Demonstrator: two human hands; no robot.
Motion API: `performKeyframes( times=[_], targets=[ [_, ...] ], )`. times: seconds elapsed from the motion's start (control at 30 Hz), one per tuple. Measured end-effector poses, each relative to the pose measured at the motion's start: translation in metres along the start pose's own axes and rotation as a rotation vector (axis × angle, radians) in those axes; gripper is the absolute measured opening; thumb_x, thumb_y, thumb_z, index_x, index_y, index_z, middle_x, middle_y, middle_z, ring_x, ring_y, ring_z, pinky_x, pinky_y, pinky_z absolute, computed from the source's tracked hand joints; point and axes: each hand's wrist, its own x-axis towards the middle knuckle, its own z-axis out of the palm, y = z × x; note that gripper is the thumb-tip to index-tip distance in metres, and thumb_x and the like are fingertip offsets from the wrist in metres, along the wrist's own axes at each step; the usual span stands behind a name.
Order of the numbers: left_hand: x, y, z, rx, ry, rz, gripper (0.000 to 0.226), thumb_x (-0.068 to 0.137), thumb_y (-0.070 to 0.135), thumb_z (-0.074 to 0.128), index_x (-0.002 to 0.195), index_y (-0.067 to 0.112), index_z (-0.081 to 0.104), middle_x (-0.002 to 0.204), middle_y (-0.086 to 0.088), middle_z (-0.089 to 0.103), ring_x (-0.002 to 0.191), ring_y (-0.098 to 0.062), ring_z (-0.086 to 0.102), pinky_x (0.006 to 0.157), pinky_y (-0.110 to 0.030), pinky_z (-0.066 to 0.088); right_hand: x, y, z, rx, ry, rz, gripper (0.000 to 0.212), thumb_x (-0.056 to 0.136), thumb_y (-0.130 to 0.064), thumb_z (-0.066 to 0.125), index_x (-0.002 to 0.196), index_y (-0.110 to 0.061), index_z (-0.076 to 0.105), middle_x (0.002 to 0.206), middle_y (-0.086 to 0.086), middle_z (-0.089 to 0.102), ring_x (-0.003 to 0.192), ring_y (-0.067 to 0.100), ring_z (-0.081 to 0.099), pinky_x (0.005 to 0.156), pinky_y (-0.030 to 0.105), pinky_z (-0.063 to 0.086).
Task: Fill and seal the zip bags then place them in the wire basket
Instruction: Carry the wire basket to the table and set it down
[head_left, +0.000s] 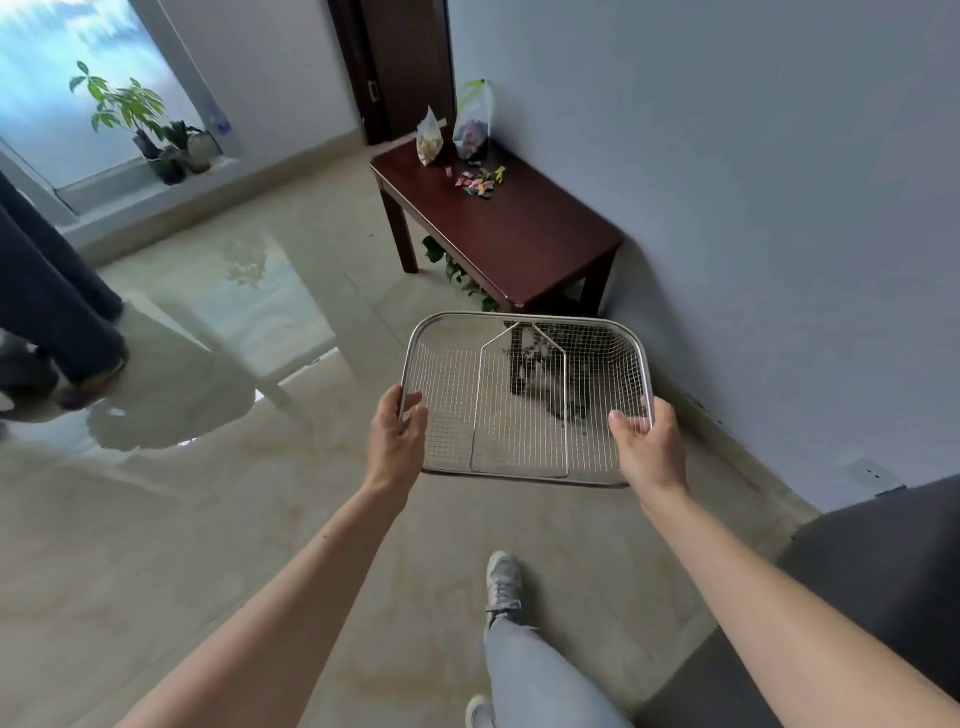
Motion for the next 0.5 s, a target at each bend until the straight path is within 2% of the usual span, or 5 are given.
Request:
performKeyframes(
  times=[0.13, 0.2, 0.33, 0.43, 0.5],
  targets=[
    [0.071, 0.023, 0.001, -0.013, 0.005, 0.005, 0.028, 0.098, 0.007, 0.049, 0.125, 0.012, 0.051, 0.122, -0.005, 0.057, 0.118, -0.031, 0.059, 0.102, -0.048, 0.045, 0.050, -0.043, 0.035, -0.012, 0.010, -0.023, 0.028, 0.090, -0.026, 0.063, 0.108, -0.007, 0.054, 0.082, 0.000, 0.059, 0.077, 0.026, 0.058, 0.068, 0.030, 0.038],
    [0.102, 0.036, 0.003, -0.016, 0.009, 0.010, 0.026, 0.098, 0.007, 0.049, 0.121, 0.017, 0.052, 0.122, -0.004, 0.057, 0.119, -0.031, 0.058, 0.104, -0.050, 0.044, 0.074, -0.064, 0.049, -0.026, 0.005, -0.033, 0.030, 0.090, -0.028, 0.063, 0.110, -0.008, 0.054, 0.083, -0.001, 0.060, 0.080, 0.028, 0.060, 0.069, 0.031, 0.041],
    [0.154, 0.053, 0.004, -0.006, 0.021, 0.002, 0.028, 0.097, 0.008, 0.050, 0.125, 0.011, 0.052, 0.122, -0.004, 0.057, 0.119, -0.032, 0.058, 0.105, -0.052, 0.045, 0.113, -0.096, 0.074, -0.034, -0.005, -0.020, 0.044, 0.090, -0.032, 0.062, 0.126, -0.009, 0.050, 0.083, -0.007, 0.058, 0.084, 0.025, 0.060, 0.075, 0.034, 0.046],
    [0.195, 0.063, 0.002, -0.001, 0.012, -0.002, 0.027, 0.098, 0.010, 0.050, 0.123, 0.017, 0.052, 0.123, -0.004, 0.058, 0.119, -0.031, 0.058, 0.104, -0.052, 0.046, 0.139, -0.117, 0.094, -0.021, -0.014, -0.013, 0.042, 0.091, -0.030, 0.062, 0.125, -0.008, 0.050, 0.085, -0.004, 0.059, 0.085, 0.025, 0.060, 0.076, 0.034, 0.045],
    [0.225, 0.069, 0.000, 0.008, 0.008, -0.004, 0.027, 0.098, 0.010, 0.051, 0.124, 0.015, 0.052, 0.123, -0.004, 0.058, 0.118, -0.030, 0.059, 0.103, -0.052, 0.047, 0.157, -0.130, 0.113, -0.010, -0.019, -0.005, 0.042, 0.091, -0.030, 0.061, 0.125, -0.008, 0.049, 0.082, -0.005, 0.057, 0.087, 0.027, 0.060, 0.079, 0.039, 0.047]
  ],
)
